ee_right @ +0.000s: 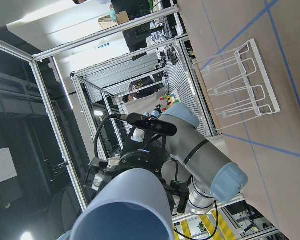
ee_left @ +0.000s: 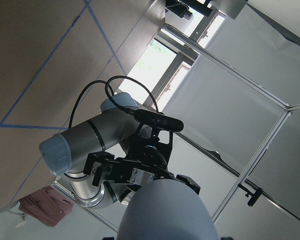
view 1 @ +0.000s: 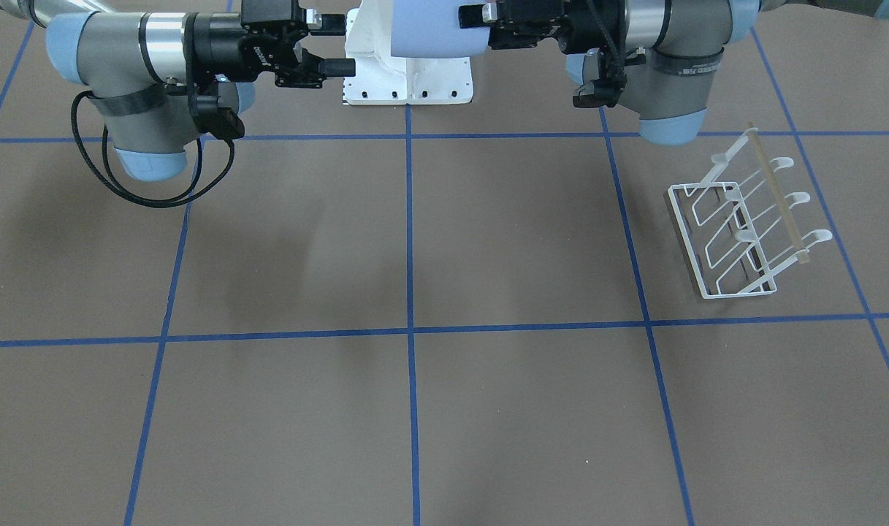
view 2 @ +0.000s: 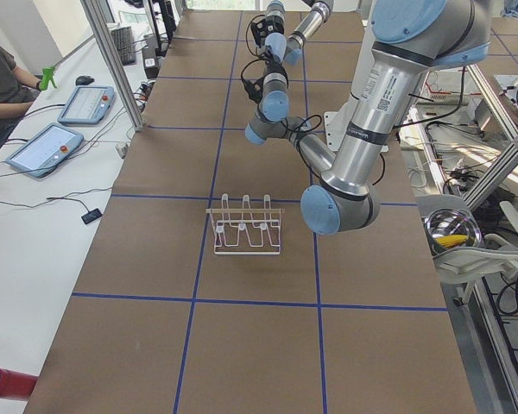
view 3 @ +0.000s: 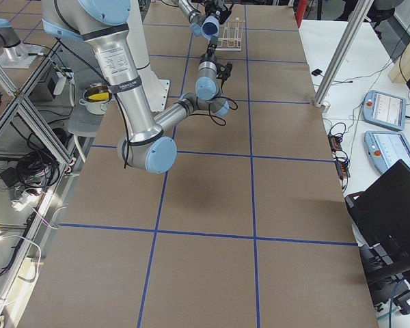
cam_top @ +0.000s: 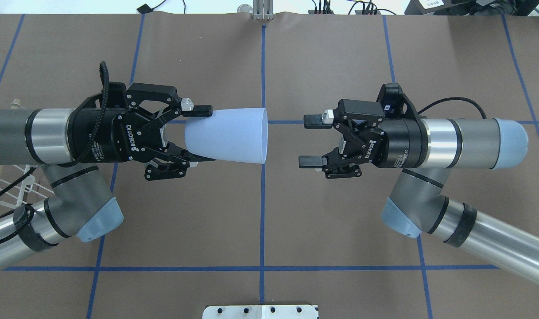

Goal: Hang cup on cup holder
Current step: 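Open the right gripper and withdraw it while the left gripper pulls the cup away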

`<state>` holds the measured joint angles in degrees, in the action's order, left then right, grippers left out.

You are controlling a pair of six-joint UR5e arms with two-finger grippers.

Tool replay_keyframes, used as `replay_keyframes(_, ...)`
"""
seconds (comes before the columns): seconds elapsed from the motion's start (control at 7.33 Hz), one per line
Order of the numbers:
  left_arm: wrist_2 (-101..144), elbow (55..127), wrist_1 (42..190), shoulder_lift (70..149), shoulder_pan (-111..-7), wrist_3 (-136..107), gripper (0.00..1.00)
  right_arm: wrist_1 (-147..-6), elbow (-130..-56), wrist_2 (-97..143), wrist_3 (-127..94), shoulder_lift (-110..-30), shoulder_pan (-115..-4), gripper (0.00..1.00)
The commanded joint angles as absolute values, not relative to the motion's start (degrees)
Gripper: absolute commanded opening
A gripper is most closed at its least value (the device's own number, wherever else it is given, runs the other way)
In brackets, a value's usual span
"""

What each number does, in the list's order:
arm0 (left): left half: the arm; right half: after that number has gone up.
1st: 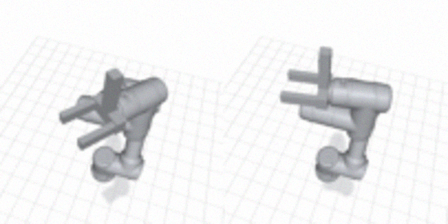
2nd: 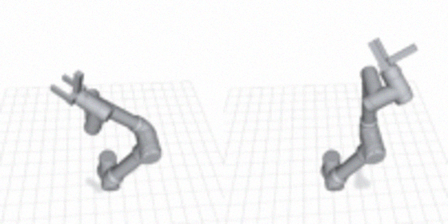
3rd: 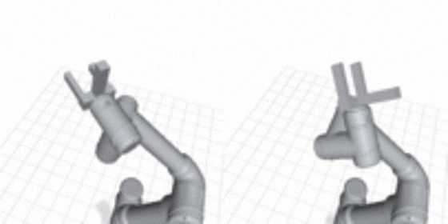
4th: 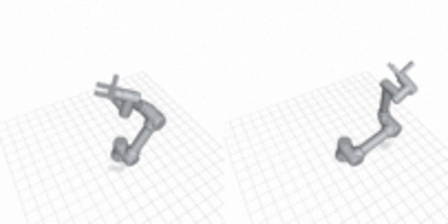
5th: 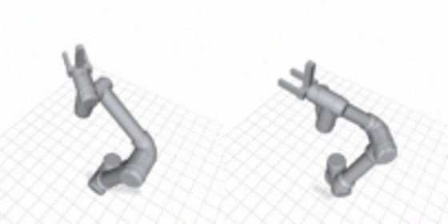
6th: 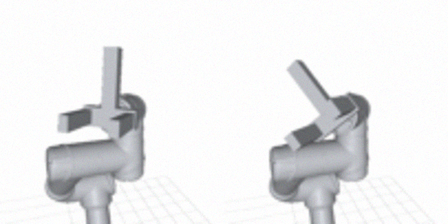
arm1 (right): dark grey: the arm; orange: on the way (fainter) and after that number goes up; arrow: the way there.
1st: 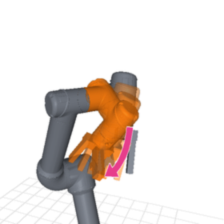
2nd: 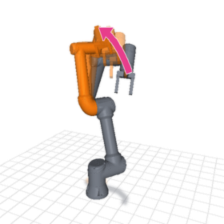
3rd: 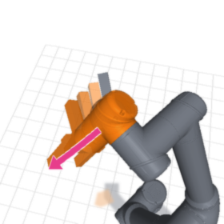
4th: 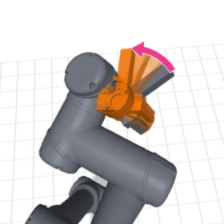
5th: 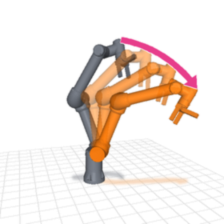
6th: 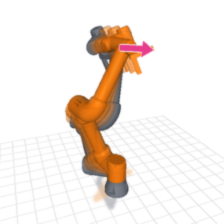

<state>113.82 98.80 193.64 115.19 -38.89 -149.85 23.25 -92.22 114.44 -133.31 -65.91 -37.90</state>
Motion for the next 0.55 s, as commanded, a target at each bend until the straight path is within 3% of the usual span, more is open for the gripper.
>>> replay_keyframes(0.0,114.4,98.4,192.2,114.8,-47.0,-149.2,0.00,23.3,-90.8,118.4,-125.4,-69.3,-44.5,1.00)
replay_keyframes(0.41,122.5,98.3,182.3,111.3,-56.6,-133.8,0.00,21.5,-82.4,120.6,-104.6,-73.0,-51.8,1.00)
